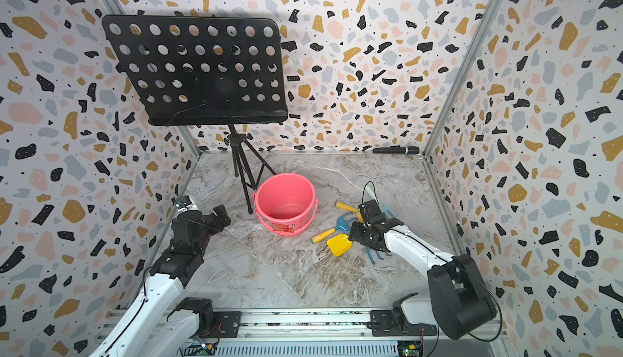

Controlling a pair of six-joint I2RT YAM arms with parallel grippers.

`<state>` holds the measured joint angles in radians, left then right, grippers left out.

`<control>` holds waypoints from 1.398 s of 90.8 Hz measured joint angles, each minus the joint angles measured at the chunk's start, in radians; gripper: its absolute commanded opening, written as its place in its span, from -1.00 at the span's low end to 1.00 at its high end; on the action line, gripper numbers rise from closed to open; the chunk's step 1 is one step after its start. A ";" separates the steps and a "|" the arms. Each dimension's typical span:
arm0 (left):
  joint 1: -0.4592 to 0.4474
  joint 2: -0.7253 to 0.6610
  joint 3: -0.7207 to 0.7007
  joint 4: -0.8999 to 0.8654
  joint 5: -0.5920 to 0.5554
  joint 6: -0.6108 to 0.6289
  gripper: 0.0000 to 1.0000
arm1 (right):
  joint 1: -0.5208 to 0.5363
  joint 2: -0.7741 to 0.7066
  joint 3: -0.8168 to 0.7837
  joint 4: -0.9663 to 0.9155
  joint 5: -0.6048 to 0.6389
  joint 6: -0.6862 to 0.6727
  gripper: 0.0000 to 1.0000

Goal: Organize the gardening tools
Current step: Pick up the gardening tool from the center of the board.

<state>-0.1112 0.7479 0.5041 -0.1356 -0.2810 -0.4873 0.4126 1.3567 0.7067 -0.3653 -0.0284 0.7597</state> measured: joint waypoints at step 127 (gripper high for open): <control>0.000 -0.013 0.037 -0.029 0.014 -0.007 0.99 | 0.033 0.204 0.107 0.058 0.195 -0.009 -0.71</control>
<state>-0.1112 0.7353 0.5411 -0.1646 -0.2665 -0.4946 0.4454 1.5604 0.8139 -0.3069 0.1665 0.7506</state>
